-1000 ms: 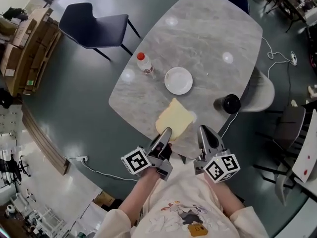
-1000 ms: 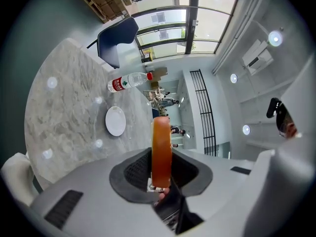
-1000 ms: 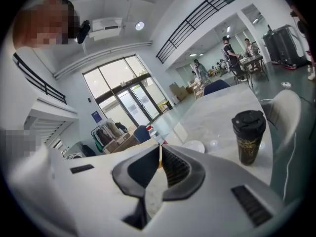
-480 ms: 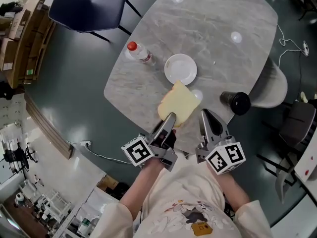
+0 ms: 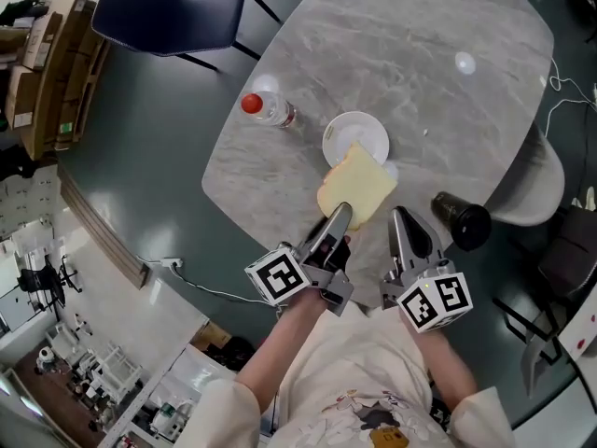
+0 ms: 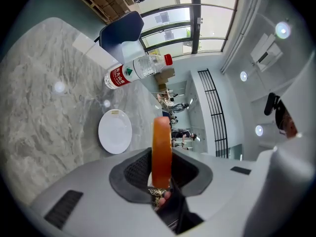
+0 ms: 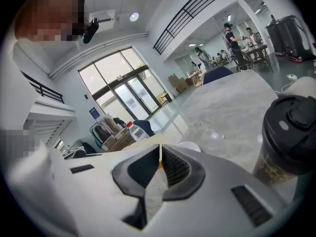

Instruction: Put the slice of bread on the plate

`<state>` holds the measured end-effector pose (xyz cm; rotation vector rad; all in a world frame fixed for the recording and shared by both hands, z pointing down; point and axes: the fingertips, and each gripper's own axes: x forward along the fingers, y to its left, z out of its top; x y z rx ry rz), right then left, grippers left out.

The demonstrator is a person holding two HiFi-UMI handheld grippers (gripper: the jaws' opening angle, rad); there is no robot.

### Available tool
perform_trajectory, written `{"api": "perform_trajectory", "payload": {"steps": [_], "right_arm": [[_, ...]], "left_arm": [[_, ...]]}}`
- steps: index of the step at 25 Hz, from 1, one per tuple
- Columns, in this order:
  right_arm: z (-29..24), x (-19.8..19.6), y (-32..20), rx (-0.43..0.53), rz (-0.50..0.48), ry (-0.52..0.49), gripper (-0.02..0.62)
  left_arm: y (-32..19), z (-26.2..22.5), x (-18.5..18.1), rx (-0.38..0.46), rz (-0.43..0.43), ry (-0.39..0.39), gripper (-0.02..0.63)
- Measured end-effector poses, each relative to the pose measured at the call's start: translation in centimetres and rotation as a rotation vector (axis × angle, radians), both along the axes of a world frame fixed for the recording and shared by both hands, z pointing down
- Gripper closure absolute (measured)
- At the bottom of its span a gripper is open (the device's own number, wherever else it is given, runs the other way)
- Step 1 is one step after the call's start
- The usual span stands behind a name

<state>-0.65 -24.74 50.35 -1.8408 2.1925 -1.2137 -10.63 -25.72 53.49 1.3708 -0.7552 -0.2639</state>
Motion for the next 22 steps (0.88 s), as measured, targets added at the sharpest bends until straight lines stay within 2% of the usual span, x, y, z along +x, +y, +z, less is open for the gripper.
{"api": "perform_trajectory", "payload": {"steps": [4, 18, 22], "right_arm": [[1.5, 0.0, -1.1, -0.013, 0.000, -0.012, 0.577], [5.0, 1.5, -2.8, -0.062, 0.011, -0.062, 0.577], [5.7, 1.6, -2.8, -0.073, 0.020, -0.078, 0.577]], "left_arm": [[-1.4, 2.1, 0.2, -0.001, 0.031, -0.066, 0.506], [-6.2, 6.4, 3.9, 0.021, 0.137, -0.122, 0.506], [-7.0, 7.6, 4.1, 0.011, 0.163, -0.168, 0.506]]}}
